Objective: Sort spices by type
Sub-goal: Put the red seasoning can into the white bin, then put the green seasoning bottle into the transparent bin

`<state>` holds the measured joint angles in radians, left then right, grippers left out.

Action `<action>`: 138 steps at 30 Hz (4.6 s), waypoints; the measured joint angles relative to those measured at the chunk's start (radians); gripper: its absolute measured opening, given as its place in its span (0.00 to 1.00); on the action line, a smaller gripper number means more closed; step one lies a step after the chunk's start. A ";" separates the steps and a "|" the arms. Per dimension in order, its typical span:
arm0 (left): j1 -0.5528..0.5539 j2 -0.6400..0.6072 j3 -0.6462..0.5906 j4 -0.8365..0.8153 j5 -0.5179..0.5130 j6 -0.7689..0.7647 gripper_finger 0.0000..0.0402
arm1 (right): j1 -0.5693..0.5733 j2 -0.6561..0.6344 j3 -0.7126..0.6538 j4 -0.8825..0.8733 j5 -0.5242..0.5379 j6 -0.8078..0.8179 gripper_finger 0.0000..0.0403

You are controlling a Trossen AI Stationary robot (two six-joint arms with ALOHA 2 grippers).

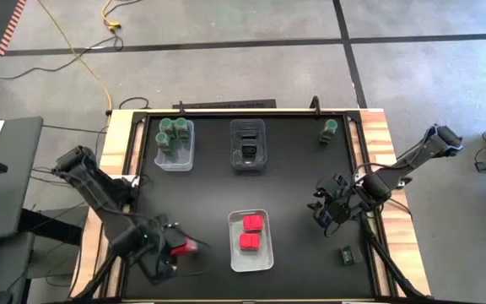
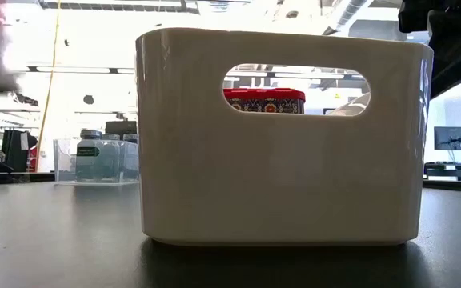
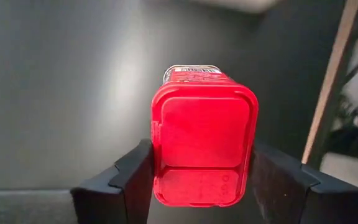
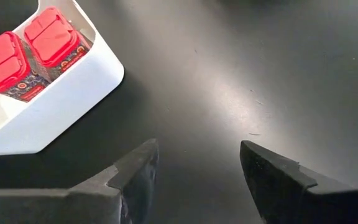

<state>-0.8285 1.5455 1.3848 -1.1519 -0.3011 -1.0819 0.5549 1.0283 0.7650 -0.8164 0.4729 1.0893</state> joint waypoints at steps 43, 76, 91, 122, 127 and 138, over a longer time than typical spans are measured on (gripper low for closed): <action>0.370 0.387 0.639 0.049 0.195 0.541 0.53 | 0.002 0.000 0.000 0.012 0.000 0.000 0.63; 0.359 0.662 0.640 0.133 0.234 0.602 0.56 | 0.002 0.000 0.000 0.011 0.000 0.002 0.63; 0.396 0.662 0.640 0.168 0.227 0.587 0.57 | 0.002 0.000 0.000 0.010 0.000 -0.001 0.63; 0.421 0.661 0.682 0.174 0.280 0.528 0.69 | 0.002 0.000 0.000 0.009 0.000 0.000 0.63; 0.433 0.661 0.782 0.129 0.280 0.568 0.69 | 0.002 0.000 0.000 0.009 0.000 -0.013 0.63; 0.468 0.658 0.944 -0.132 0.262 0.837 0.69 | 0.002 0.000 0.000 0.011 -0.001 0.019 0.63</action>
<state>-0.3602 2.2040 2.3290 -1.2836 -0.0390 -0.2446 0.5567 1.0283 0.7650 -0.8059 0.4722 1.1082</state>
